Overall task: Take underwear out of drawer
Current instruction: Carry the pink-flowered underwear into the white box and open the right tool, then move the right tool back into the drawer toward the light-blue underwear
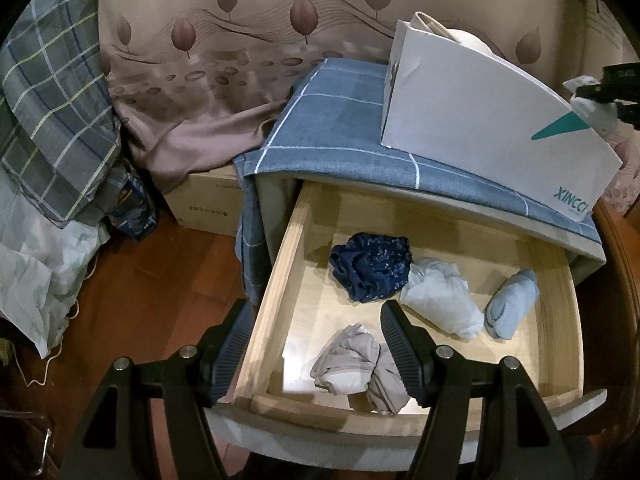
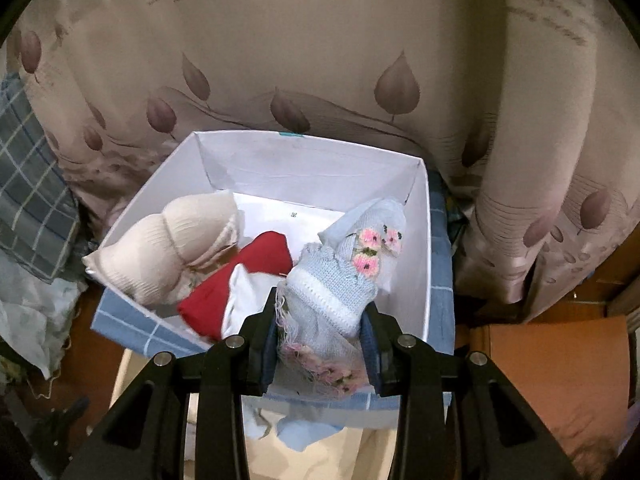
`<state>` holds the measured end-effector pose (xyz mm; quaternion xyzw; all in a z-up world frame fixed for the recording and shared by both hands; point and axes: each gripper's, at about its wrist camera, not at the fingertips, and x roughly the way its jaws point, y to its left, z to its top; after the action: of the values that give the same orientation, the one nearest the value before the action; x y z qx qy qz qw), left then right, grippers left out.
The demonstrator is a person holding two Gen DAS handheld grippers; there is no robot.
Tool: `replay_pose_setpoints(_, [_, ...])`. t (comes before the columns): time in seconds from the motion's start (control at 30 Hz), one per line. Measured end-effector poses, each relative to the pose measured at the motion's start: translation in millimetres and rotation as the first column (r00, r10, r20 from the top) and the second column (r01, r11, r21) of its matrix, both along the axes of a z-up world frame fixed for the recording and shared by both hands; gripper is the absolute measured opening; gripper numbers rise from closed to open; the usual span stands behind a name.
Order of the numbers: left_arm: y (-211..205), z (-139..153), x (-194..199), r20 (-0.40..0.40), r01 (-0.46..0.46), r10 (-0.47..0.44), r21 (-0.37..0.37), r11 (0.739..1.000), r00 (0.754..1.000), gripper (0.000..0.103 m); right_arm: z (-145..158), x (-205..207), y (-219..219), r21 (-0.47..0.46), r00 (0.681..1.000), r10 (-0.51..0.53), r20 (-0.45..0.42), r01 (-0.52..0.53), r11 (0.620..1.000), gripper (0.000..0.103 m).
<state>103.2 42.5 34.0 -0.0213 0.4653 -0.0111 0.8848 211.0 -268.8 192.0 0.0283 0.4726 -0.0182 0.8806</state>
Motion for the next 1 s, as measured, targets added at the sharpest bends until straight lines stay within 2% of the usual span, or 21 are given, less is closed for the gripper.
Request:
replay_pose_setpoints(0.17, [-1,0,0,0.005,0.004,-0.004,0.004,1.000,1.000,0.068,-20,20,-2,-0.078,0.999,-0.014,-0.040,0.011,0.997,0.034])
replay_pose_setpoints(0.47, [-3,0,1,0.006,0.012,-0.012,0.009,1.000,1.000,0.068,-41,27,-10,-0.073,0.996,-0.043,-0.075,0.037,0.997,0.041])
replay_pose_setpoints(0.63, [-3,0,1,0.004,0.012,-0.012,0.007,1.000,1.000,0.068,-35,21,-11,-0.068,0.996,-0.060,-0.070,0.055,0.996,0.049])
replay_pose_setpoints(0.77, [-3,0,1,0.003,0.012,-0.012,0.007,1.000,1.000,0.068,-25,14,-8,-0.078,0.997,-0.051,-0.058,0.047,0.996,0.060])
replay_pose_setpoints(1.0, [-3,-1,-1,0.000,0.017,-0.017,0.022,1.000,1.000,0.068,4,-7,-1,-0.079,1.000,-0.027,-0.008,0.027,0.996,0.064])
